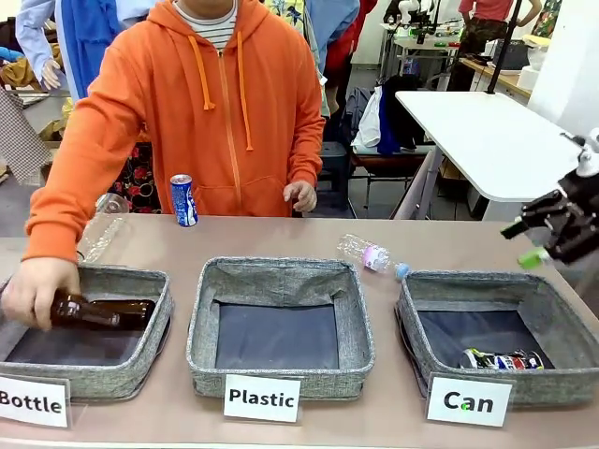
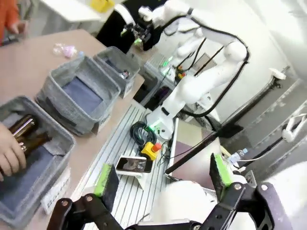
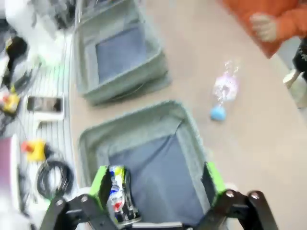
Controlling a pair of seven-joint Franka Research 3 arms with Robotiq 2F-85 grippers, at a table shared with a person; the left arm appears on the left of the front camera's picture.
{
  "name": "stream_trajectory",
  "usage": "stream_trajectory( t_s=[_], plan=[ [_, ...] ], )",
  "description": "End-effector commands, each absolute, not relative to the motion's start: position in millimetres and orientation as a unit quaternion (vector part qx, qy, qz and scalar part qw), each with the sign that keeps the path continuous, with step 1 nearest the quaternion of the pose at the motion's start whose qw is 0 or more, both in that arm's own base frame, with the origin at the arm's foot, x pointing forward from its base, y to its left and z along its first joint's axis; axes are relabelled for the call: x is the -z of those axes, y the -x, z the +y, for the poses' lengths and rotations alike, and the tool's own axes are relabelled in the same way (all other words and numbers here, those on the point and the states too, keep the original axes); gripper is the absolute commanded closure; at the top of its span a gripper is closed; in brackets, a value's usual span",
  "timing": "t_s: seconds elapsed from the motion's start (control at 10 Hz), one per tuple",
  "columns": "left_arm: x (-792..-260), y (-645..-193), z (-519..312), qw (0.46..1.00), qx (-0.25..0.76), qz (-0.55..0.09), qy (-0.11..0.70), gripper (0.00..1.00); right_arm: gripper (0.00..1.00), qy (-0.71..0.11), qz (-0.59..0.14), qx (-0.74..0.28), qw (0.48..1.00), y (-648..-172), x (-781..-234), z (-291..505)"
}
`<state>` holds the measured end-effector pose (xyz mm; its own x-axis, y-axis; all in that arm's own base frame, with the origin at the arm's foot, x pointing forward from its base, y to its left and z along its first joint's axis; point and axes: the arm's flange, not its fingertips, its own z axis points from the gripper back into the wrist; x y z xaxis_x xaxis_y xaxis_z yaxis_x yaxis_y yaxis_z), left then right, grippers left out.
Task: Sort the can waste into the basket.
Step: Pick up the can waste from the table and place it in the right Fabric basket.
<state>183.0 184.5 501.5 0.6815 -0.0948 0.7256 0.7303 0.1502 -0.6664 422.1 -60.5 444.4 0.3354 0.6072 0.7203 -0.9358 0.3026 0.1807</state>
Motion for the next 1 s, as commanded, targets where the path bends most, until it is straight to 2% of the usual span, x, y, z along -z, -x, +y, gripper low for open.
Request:
stream_trajectory(
  t_s=[0.0,0.2,0.3,0.5,0.6,0.9],
  plan=[
    [-510.0,-162.4,220.9,0.688,0.304,-0.315,0.578,0.00,0.00,-0.412,-0.359,-0.316,0.776,-449.8,-451.6,-85.4],
    [-504.6,-147.5,252.3,0.626,0.387,-0.323,0.595,0.00,0.00,-0.508,-0.331,-0.207,0.767,-471.6,-446.7,-123.1],
    [-501.8,-143.2,266.0,0.623,0.373,-0.348,0.593,0.00,0.00,-0.534,-0.315,-0.163,0.767,-482.7,-438.3,-137.5],
    [-499.8,-141.2,279.9,0.612,0.352,-0.369,0.604,0.00,0.00,-0.553,-0.276,-0.165,0.768,-494.0,-424.9,-148.2],
    [-500.1,-144.4,281.0,0.614,0.338,-0.372,0.608,0.00,0.00,-0.523,-0.293,-0.201,0.774,-472.0,-425.1,-143.4],
    [-506.4,-157.1,266.1,0.635,0.320,-0.358,0.605,0.00,0.00,-0.523,-0.293,-0.201,0.774,-472.0,-425.1,-143.4]
  ],
)
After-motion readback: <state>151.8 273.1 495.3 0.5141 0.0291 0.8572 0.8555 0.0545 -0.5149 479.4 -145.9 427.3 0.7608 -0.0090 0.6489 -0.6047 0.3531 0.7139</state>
